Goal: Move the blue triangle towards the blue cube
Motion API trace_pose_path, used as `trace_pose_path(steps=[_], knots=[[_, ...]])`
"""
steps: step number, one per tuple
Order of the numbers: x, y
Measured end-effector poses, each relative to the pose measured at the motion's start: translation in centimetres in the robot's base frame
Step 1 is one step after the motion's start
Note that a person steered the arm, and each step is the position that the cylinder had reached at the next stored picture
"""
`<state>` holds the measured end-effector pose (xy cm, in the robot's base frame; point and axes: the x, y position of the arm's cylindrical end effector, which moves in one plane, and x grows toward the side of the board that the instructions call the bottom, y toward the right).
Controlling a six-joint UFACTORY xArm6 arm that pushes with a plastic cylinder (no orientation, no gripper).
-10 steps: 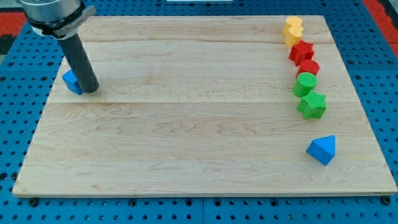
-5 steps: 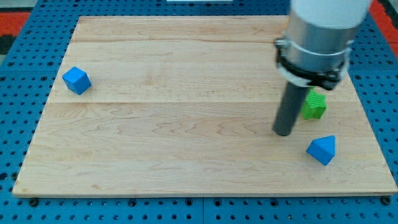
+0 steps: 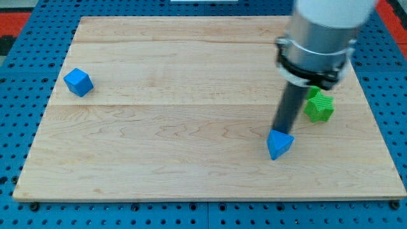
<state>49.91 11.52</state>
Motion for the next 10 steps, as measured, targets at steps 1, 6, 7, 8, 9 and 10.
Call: trace_pose_path(steps=[1,6,7,8,9,10], knots=[[0.9,4.8],[4.9,4.7],[5.3,-3.2],[2.1,-10.4],[2.7,-3.4],[4.8,-5.4]])
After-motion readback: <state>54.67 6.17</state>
